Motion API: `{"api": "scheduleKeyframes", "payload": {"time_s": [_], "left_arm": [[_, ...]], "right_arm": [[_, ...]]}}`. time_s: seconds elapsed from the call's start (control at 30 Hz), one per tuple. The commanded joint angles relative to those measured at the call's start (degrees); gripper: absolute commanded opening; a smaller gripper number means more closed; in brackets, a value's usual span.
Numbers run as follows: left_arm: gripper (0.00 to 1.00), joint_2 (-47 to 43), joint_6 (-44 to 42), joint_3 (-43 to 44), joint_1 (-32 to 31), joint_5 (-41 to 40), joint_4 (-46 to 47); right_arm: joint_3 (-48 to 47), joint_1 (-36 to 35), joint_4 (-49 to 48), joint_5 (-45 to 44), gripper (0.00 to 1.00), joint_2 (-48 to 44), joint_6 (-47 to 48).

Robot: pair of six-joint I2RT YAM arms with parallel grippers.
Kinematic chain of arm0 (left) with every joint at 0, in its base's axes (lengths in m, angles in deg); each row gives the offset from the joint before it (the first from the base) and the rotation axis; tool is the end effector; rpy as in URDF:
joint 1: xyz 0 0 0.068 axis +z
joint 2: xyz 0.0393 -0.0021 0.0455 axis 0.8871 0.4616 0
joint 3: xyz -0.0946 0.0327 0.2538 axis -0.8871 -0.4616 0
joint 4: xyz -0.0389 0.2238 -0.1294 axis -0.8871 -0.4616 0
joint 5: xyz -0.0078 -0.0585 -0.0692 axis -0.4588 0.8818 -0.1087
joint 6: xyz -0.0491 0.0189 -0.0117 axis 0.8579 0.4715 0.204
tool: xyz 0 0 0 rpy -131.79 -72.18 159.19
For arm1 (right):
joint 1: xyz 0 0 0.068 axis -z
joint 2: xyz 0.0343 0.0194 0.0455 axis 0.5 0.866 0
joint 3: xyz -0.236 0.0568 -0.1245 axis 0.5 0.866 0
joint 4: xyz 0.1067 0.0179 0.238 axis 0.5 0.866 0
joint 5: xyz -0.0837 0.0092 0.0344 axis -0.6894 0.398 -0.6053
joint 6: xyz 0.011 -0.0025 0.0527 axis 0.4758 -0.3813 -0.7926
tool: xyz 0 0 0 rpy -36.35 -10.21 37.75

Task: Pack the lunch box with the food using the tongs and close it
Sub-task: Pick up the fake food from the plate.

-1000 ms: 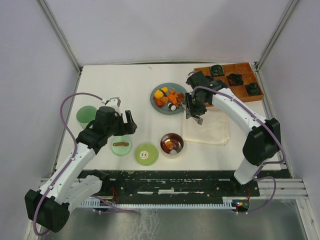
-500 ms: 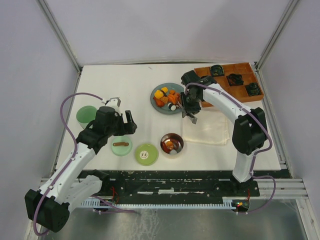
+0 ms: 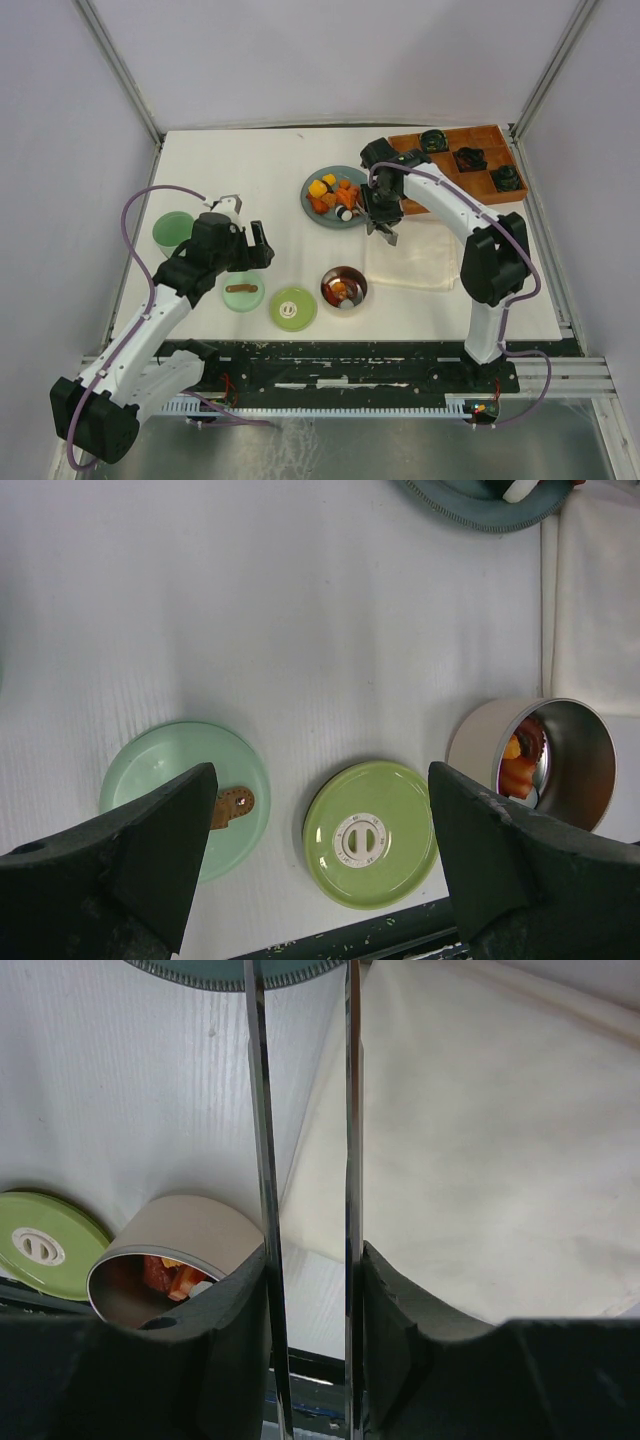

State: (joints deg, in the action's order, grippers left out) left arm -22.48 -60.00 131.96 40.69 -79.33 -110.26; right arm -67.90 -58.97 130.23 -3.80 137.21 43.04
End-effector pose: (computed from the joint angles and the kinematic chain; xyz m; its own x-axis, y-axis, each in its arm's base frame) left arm 0.1780 -0.0705 0.2737 -0.6838 -0.1452 -0.7150 0.0988 0.9526 -0.2879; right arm 0.3422 0.1907 0.2646 -0.9594 -0.0821 -0.2699 -0.1241 0.9820 0.1423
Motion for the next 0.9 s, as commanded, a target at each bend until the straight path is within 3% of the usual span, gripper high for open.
{"api": "scheduleKeyframes", "payload": {"time_s": [0.0, 0.3, 0.47, 0.63, 0.87], "left_arm": [[0.92, 0.0, 0.7, 0.3, 0.2, 0.0, 2.6], [0.92, 0.0, 0.8, 0.3, 0.2, 0.0, 2.6], [0.92, 0.1, 0.7, 0.3, 0.3, -0.1, 2.5], [0.92, 0.0, 0.7, 0.3, 0.3, -0.1, 2.5], [0.92, -0.1, 0.7, 0.3, 0.2, 0.1, 2.5]], "right_arm": [[-4.0, 0.4, 2.5, -0.7, 0.43, 1.3, 2.8], [-7.9, 0.3, 7.6, -2.5, 0.42, 2.2, 6.9], [-6.8, 0.3, 2.1, 2.4, 0.42, -2.8, 5.9], [-6.4, 0.4, 0.5, -3.5, 0.42, -5.6, 5.0], [-8.7, 0.7, 3.3, -4.9, 0.45, -1.0, 5.9]]}}
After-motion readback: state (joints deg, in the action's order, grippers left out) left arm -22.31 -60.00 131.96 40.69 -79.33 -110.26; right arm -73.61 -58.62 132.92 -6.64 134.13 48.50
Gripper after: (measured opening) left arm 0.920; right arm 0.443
